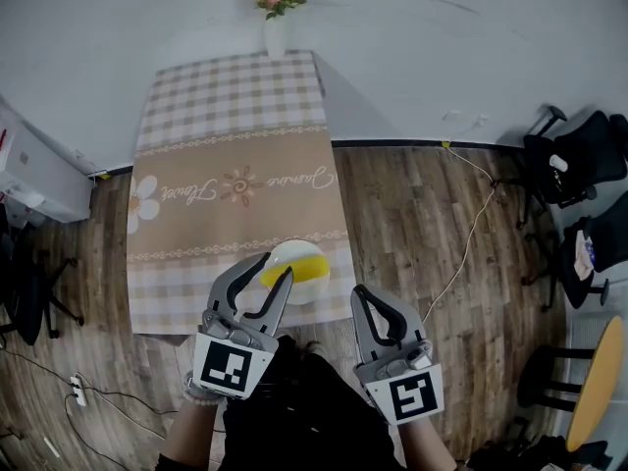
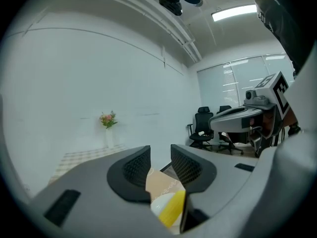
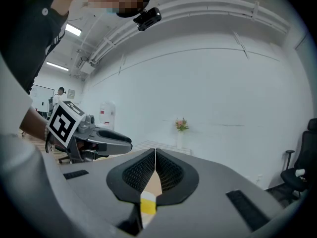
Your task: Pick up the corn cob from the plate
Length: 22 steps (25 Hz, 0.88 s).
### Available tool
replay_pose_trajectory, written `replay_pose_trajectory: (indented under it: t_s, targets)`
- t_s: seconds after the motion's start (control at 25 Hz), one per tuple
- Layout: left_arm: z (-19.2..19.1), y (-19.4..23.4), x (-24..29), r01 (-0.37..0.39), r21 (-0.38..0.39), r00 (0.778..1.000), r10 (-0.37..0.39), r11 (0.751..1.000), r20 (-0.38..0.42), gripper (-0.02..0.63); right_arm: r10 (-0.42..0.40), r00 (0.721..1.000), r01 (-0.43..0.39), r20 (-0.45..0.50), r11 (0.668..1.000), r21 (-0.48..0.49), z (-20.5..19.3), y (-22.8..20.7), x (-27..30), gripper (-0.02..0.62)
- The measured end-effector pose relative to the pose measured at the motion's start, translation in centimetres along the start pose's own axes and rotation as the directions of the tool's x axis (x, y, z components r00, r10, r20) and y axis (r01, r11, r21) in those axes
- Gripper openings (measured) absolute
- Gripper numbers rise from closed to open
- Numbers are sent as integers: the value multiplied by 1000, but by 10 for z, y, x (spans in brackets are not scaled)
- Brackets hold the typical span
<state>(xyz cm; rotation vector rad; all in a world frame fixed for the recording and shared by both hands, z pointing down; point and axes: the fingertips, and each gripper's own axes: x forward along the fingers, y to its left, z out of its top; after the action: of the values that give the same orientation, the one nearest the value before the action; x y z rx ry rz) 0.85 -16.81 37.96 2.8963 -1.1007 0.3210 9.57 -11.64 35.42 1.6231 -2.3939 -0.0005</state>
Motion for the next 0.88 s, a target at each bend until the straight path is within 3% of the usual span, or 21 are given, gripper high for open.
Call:
replay_pose_trajectory:
  t_s: [0.2,0.36,0.56,0.88]
  targets:
    - [-18,-5,10,60,5,998,-60,998,-29,149,-5,1000,5,-7,1000,-2,-3,2,3,43]
    - [-40,-14,24,157,140,987,-150,978,-56,171,-20,1000,20,-21,1000,16,-8,0,3,43]
    - [-81,-24,37,209,129,972,-192,969,-135,199,-45,998,45,-33,999,13,-11,-3,0,43]
    - [-121,-33,57,283,192,943,-236,940,-237,216,-76,995,77,-63,997,19,-19,-9,-3,43]
